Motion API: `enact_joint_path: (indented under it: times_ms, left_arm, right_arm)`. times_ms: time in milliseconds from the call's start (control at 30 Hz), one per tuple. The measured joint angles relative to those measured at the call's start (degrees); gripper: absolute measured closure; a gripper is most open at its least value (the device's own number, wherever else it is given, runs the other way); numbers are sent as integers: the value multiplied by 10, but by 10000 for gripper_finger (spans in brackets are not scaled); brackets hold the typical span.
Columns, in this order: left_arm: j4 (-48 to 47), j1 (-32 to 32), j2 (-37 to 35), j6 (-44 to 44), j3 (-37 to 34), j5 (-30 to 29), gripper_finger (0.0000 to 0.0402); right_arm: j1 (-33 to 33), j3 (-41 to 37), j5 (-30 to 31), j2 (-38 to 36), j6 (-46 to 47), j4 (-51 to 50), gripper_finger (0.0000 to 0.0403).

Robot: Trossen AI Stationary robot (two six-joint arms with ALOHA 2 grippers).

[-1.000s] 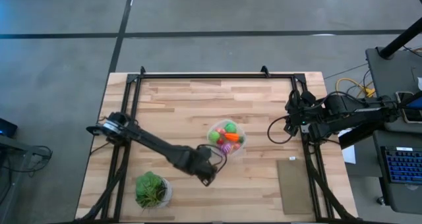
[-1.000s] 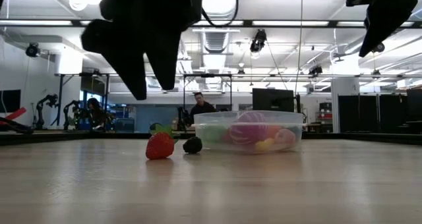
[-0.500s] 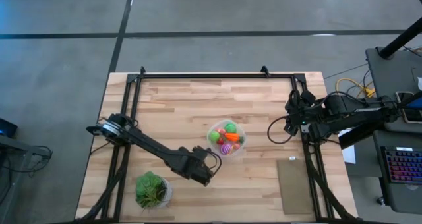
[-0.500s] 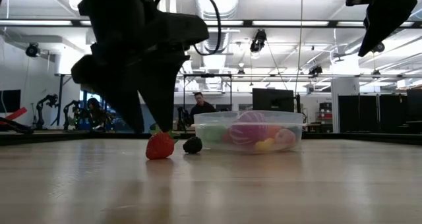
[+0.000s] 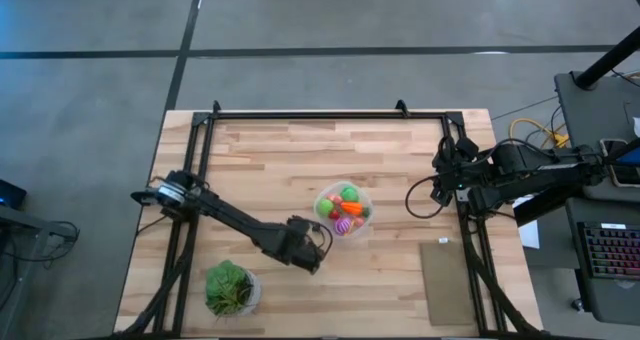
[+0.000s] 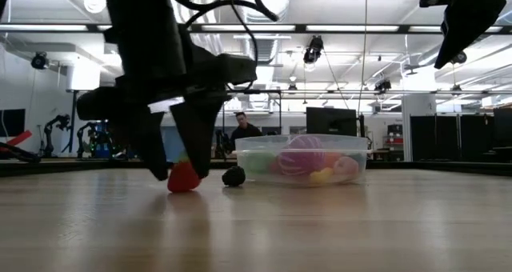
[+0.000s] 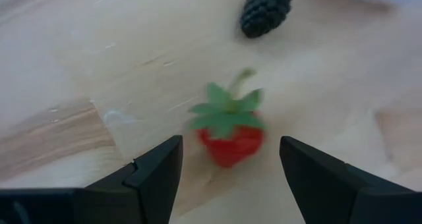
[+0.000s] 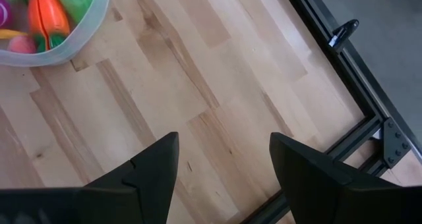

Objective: Pick and placing Produce into tupperware
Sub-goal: Put the red strawberry into the transparent bin

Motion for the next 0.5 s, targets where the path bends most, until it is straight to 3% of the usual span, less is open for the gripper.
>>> enact_joint_path:
  times_ms: [500]
  left_arm:
    - [16,33,0,4,1,53,162]
  right_arm:
    - [0,0,0,0,3,0,172]
